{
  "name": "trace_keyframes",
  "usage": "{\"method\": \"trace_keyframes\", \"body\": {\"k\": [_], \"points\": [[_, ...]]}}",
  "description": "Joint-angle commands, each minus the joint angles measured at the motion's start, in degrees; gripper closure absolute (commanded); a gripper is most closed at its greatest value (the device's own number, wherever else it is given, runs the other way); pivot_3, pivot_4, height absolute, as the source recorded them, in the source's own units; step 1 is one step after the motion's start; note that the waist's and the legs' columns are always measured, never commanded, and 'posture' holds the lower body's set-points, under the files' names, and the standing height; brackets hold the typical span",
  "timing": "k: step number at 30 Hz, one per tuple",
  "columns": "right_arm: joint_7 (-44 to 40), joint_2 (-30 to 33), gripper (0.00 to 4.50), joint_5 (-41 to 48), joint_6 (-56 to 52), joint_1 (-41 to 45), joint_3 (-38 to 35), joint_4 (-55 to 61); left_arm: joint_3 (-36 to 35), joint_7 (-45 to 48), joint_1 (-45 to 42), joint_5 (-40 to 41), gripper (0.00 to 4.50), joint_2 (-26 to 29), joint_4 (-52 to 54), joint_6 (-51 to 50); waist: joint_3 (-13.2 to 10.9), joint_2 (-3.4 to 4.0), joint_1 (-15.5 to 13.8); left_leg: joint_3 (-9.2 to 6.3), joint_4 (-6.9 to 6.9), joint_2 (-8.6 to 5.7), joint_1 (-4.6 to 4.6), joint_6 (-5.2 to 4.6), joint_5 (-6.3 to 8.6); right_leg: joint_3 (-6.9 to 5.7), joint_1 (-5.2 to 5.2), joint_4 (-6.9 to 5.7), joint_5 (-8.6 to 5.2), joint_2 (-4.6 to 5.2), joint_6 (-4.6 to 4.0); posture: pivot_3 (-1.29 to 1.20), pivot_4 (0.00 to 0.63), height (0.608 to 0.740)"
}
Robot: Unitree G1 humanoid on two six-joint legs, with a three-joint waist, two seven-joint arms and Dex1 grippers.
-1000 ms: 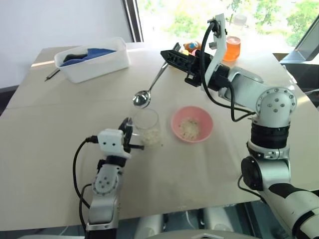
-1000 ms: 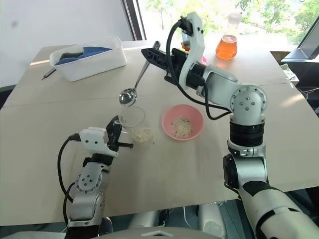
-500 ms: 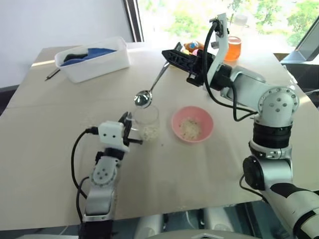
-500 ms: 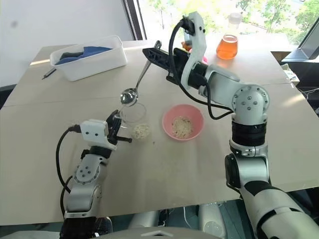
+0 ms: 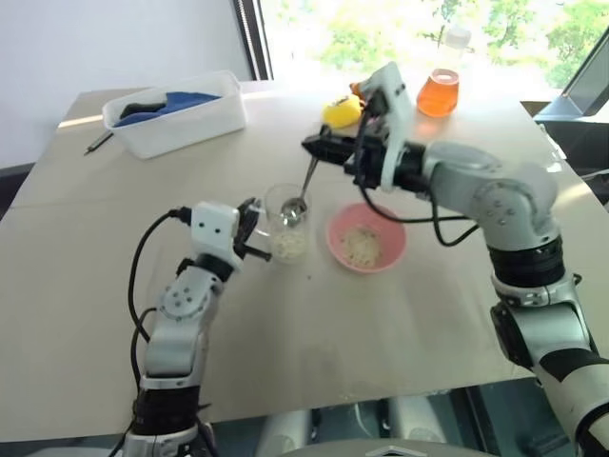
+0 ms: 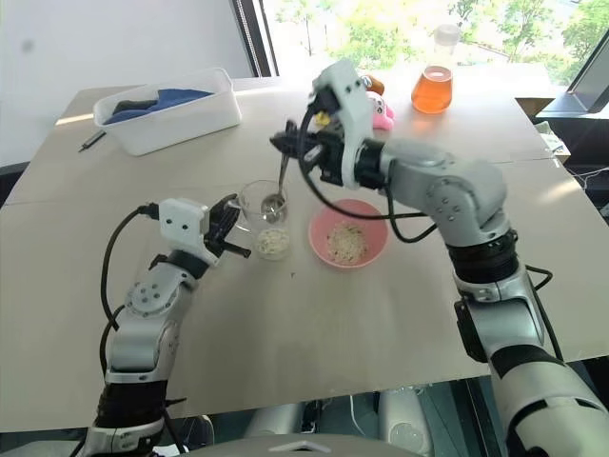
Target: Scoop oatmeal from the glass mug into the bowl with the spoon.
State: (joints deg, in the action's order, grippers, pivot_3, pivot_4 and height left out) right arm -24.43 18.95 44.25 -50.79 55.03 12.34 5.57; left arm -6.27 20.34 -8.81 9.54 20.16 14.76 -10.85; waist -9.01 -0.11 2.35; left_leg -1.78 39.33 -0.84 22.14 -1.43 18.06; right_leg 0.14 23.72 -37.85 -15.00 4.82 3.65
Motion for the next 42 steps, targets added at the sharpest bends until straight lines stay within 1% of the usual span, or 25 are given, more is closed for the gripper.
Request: {"method": "trace_keyframes", "body": {"k": [1,4,8,9,13,17,20,25,29,34,37,38,39,42], "points": [[-5.34,0.24,4.50,-7.49,5.41,0.40,4.02,-1.13,-1.05,3.47,-3.28,2.30,4.39,2.85,-1.30,-2.27,0.00,0.00,0.01,0.00,0.00,0.00,0.00,0.00,0.00,0.00,0.01,0.00,0.00,0.00,0.00,0.00,0.150,0.740],[-7.67,0.04,4.50,-12.94,9.12,0.27,6.56,-3.66,-0.67,6.15,-6.27,1.84,4.39,5.39,-4.76,-2.29,0.00,0.01,0.03,-0.01,-0.01,-0.04,0.00,0.01,0.00,-0.02,0.02,0.02,0.00,-0.02,0.00,0.00,0.150,0.740],[-8.53,-1.84,4.50,-13.75,8.10,-0.11,5.25,-5.19,-0.68,8.80,-9.15,1.52,4.39,7.46,-8.63,-1.15,-0.01,0.00,0.02,-0.03,-0.01,-0.04,0.01,0.03,-0.02,-0.04,0.03,0.03,0.00,-0.01,0.00,0.00,0.150,0.740],[-8.27,-2.76,4.50,-12.83,6.85,-0.49,4.35,-5.37,-0.74,9.18,-9.76,1.51,4.39,7.72,-9.37,-0.81,-0.01,0.00,0.02,-0.03,-0.01,-0.03,0.01,0.04,-0.02,-0.04,0.03,0.03,0.00,0.00,0.00,0.00,0.150,0.740],[-3.88,-8.47,4.50,-6.91,-1.13,-1.80,-2.62,-5.91,-0.32,10.39,-11.20,0.91,4.39,8.24,-11.54,0.69,-0.01,0.00,0.04,-0.08,-0.02,0.00,0.02,0.07,-0.04,-0.05,0.04,0.02,0.00,-0.01,0.00,0.00,0.150,0.740],[1.57,-12.77,4.50,-2.86,-8.20,-0.71,-10.75,-7.62,0.21,11.16,-11.91,0.26,4.39,8.08,-13.70,2.54,-0.01,0.00,0.02,-0.09,-0.02,-0.02,0.03,0.09,-0.04,-0.05,0.05,-0.01,0.00,0.00,0.00,0.00,0.150,0.740],[3.99,-13.96,4.50,-1.52,-11.25,0.39,-14.68,-8.24,0.40,11.29,-12.40,0.09,4.39,7.83,-15.03,3.64,-0.01,0.01,0.01,-0.09,-0.02,-0.03,0.03,0.09,-0.05,-0.05,0.05,-0.02,0.00,0.00,0.00,0.00,0.150,0.740],[7.26,-13.88,4.50,-0.10,-13.80,2.76,-20.24,-8.69,1.05,10.95,-12.78,-0.32,4.39,6.72,-17.13,6.33,-0.01,0.01,0.04,-0.08,-0.02,-0.10,0.02,0.10,-0.05,-0.05,0.05,-0.04,0.00,0.00,0.00,0.00,0.150,0.740],[7.32,-12.33,4.50,-0.66,-13.58,3.89,-21.04,-7.88,1.25,10.55,-13.25,-0.32,4.39,5.81,-18.57,8.07,-0.01,0.01,-0.02,-0.08,-0.01,-0.12,0.02,0.10,-0.05,-0.05,0.05,-0.05,0.00,0.00,0.00,0.00,0.150,0.740],[6.79,-11.36,4.50,-1.20,-12.76,4.52,-20.23,-6.75,1.65,10.26,-14.42,-0.71,4.39,4.76,-20.88,9.48,-0.01,0.01,0.00,-0.08,-0.01,-0.18,0.02,0.10,-0.05,-0.05,0.05,-0.06,0.00,0.02,0.00,0.00,0.150,0.740],[4.52,-9.64,4.50,-3.27,-10.57,4.36,-17.35,-5.48,1.87,10.05,-15.10,-0.79,4.39,4.19,-21.84,10.12,-0.01,0.01,-0.02,-0.09,0.00,-0.19,0.02,0.09,-0.06,-0.05,0.05,-0.07,0.00,0.02,0.00,0.00,0.150,0.740],[2.60,-8.04,4.50,-5.21,-8.74,4.11,-14.84,-4.72,1.91,10.03,-15.31,-0.84,4.39,4.06,-22.09,10.26,-0.01,0.01,0.00,-0.09,0.01,-0.20,0.02,0.09,-0.06,-0.05,0.04,-0.07,0.00,0.02,0.00,0.00,0.150,0.740],[1.82,-7.58,4.50,-5.67,-8.26,3.85,-13.95,-4.37,1.97,10.02,-15.54,-0.91,4.39,3.93,-22.37,10.40,-0.01,0.01,-0.01,-0.09,0.01,-0.22,0.02,0.09,-0.06,-0.05,0.05,-0.07,0.00,0.03,0.00,0.00,0.150,0.740],[3.28,-9.31,4.50,-3.47,-9.80,3.62,-16.24,-4.91,2.05,9.90,-16.07,-1.08,4.39,3.60,-22.98,10.70,-0.01,0.00,0.05,-0.09,0.02,-0.23,0.02,0.09,-0.06,-0.05,0.04,-0.07,0.00,0.03,0.00,0.00,0.150,0.740]]}}
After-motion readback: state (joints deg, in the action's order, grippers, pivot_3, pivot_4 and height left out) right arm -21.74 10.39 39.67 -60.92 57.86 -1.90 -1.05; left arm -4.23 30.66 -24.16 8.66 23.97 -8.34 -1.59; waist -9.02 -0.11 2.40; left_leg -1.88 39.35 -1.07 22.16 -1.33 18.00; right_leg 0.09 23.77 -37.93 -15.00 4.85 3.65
